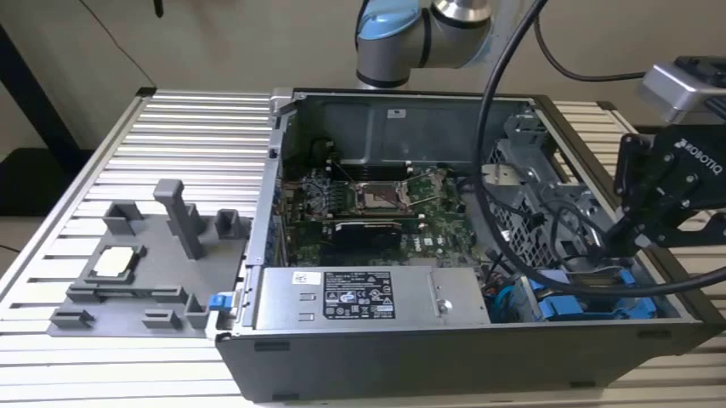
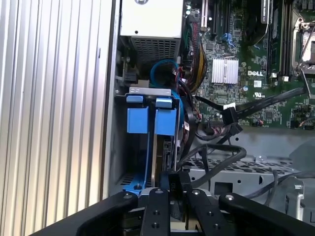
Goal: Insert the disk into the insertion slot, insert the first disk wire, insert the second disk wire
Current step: 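Insert the first disk wire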
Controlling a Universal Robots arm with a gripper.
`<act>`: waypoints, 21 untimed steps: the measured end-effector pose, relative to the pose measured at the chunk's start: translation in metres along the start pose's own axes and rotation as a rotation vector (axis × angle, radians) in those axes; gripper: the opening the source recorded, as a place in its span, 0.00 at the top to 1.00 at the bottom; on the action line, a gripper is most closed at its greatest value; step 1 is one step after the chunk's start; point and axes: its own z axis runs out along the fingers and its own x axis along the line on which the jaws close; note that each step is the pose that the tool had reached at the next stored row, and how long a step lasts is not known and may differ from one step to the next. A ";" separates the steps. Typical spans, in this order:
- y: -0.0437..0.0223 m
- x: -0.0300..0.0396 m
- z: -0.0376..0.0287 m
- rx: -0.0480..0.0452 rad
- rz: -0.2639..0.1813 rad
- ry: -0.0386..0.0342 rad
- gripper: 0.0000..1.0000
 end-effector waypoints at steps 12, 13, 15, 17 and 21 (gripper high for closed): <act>-0.0072 0.0020 0.0082 -0.0212 0.001 -0.0016 0.81; -0.0080 0.0020 0.0091 -0.0234 0.001 -0.0019 0.81; -0.0096 0.0022 0.0109 -0.0270 0.001 -0.0036 0.81; -0.0109 0.0024 0.0126 -0.0296 0.001 -0.0068 0.81; -0.0115 0.0026 0.0158 -0.0309 0.004 -0.0087 0.81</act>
